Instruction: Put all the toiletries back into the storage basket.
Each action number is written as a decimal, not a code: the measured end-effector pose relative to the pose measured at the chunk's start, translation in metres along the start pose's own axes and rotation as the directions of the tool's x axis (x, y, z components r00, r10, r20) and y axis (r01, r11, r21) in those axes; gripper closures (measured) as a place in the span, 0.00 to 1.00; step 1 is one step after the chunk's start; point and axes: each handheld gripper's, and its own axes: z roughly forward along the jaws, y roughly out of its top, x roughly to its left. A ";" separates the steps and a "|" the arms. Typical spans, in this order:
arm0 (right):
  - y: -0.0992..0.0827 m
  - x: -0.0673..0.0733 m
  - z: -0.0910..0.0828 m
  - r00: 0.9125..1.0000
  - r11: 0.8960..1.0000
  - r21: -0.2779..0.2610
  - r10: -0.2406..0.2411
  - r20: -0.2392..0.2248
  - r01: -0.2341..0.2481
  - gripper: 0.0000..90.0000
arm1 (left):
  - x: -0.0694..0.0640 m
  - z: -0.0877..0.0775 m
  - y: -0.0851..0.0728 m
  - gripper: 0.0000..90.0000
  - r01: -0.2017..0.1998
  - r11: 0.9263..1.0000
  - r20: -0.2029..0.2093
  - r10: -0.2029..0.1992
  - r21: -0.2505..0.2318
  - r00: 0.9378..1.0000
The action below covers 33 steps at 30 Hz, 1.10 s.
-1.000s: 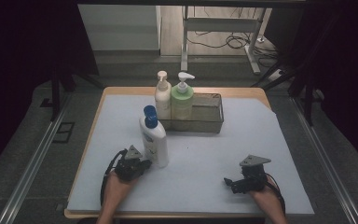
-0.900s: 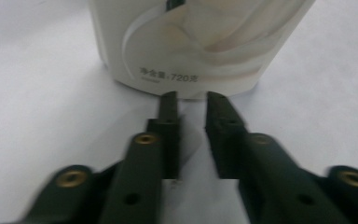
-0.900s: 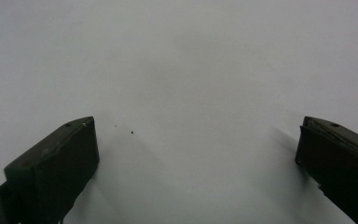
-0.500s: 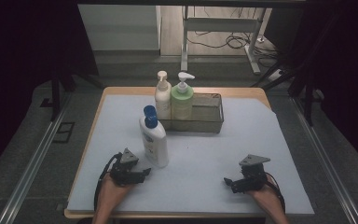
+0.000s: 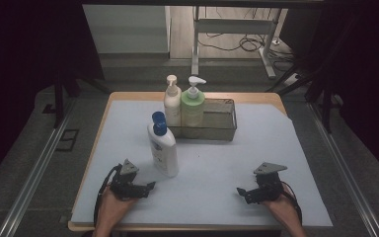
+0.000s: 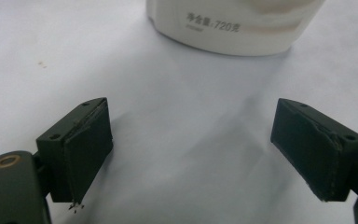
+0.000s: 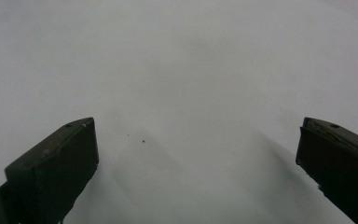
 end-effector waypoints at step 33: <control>0.068 0.040 0.008 0.986 0.994 -0.071 -0.098 -0.134 0.089 0.00 | -0.006 0.003 -0.001 0.13 -0.040 0.999 -0.053 0.041 0.012 0.998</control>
